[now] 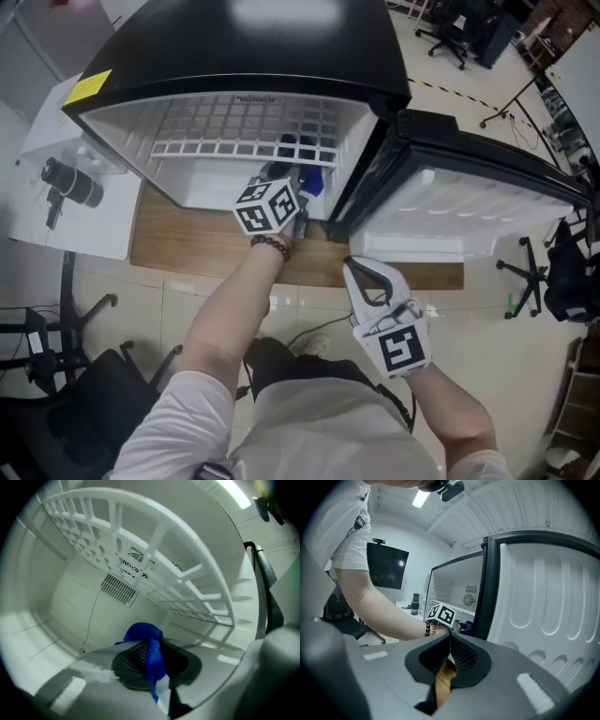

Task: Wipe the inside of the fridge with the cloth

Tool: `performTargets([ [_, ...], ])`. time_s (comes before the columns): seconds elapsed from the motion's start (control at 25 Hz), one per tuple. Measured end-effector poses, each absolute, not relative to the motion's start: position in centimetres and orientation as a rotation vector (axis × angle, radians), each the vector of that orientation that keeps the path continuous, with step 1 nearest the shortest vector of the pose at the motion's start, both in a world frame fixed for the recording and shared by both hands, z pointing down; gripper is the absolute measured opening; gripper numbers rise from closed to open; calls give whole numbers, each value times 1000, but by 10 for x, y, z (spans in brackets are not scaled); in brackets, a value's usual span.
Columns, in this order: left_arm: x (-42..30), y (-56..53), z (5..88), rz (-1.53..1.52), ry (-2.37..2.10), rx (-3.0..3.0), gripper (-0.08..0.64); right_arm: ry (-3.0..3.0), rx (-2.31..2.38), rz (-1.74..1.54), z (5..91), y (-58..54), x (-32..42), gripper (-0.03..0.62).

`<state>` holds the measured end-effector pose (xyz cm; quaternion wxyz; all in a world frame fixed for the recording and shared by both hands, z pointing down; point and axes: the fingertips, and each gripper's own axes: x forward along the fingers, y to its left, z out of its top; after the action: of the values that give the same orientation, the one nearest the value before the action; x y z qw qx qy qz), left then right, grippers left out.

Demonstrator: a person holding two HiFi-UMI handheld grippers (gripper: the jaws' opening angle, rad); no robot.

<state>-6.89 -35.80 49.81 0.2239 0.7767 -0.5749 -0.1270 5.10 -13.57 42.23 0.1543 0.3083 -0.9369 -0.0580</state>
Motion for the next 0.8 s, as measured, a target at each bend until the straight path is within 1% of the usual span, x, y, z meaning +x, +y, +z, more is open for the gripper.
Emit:
performTargets([
  [0.12, -75, -335, 494, -328, -1585, 2149, 37, -2698, 850, -123, 423, -129, 41, 19],
  [0.28, -79, -299, 483, -313, -1564, 2172, 37, -2711, 796, -12, 427, -119, 25, 94],
  [0.48, -80, -252, 465, -285, -1494, 2225, 37, -2727, 782, 199, 432, -118, 13, 145],
  [0.56, -79, -231, 459, -266, -1450, 2255, 37, -2726, 777, 262, 432, -120, 8, 175],
  [0.8, -68, -177, 439, -215, -1278, 2360, 37, -2703, 743, 331, 432, -126, -9, 263],
])
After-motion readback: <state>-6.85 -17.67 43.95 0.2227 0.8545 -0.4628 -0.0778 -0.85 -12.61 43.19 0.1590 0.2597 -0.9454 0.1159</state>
